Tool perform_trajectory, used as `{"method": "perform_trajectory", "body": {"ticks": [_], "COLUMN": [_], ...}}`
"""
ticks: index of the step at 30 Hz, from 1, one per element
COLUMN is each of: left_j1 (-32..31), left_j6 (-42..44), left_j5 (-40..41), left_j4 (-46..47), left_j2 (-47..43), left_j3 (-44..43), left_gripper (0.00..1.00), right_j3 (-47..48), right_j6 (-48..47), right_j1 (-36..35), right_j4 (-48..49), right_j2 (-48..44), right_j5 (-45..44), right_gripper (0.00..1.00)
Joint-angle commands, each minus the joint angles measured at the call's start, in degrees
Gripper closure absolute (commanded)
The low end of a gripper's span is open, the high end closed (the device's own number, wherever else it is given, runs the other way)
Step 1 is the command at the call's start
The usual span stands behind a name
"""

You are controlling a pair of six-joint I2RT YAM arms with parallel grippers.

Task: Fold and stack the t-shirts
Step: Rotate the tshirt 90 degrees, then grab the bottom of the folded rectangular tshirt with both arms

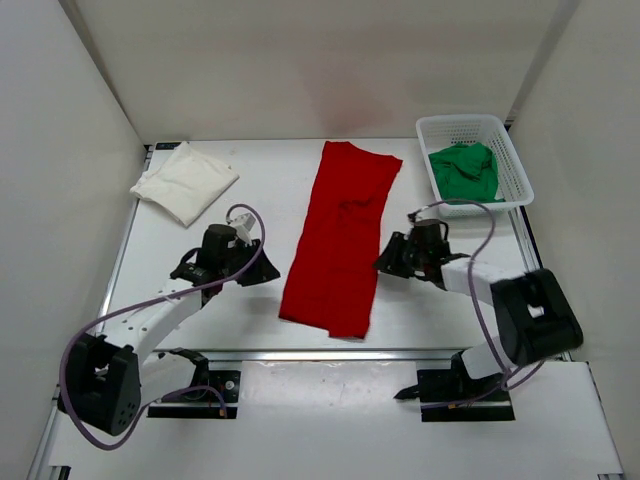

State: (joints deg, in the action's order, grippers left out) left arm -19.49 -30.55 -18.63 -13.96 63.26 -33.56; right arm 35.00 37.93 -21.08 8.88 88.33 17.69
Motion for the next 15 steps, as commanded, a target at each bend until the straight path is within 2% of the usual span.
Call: {"method": "perform_trajectory", "body": {"ticks": [1,2,4,6,8,12,15], "left_j1": [-2.74,-3.53,-4.50,-6.16,-7.31,-11.53,-13.64], "left_j6": [1.71,2.50,3.99,3.92,3.22,2.60,3.12], "left_j5": [2.72,4.20,7.20,8.87,6.51,3.43,2.64], "left_j4": [-2.21,-3.43,-5.63,-6.70,-5.82,-3.19,-2.31], "left_j2": [0.54,0.54,0.63,2.03,3.44,6.77,8.36], "left_j3": [-0.62,-0.54,-0.10,0.16,1.30,2.27,3.15], "left_gripper": [0.62,0.55,0.47,0.43,0.36,0.35,0.37], "right_j3": [-3.18,-4.32,-5.81,-9.49,-12.22,-17.59,-20.75], "right_j6": [-7.51,-8.65,-8.84,-7.09,-4.90,0.46,4.07], "right_j1": [4.98,5.52,5.18,3.07,-1.13,-6.69,-9.85], "right_j4": [-7.80,-10.35,-14.31,-17.31,-19.07,-25.13,-26.81], "right_j2": [-9.64,-11.41,-18.77,-23.81,-28.37,-34.79,-40.16], "right_j5": [5.50,5.60,4.38,2.53,1.39,-3.97,-3.90], "right_gripper": [0.65,0.58,0.54,0.54,0.53,0.54,0.55]}}
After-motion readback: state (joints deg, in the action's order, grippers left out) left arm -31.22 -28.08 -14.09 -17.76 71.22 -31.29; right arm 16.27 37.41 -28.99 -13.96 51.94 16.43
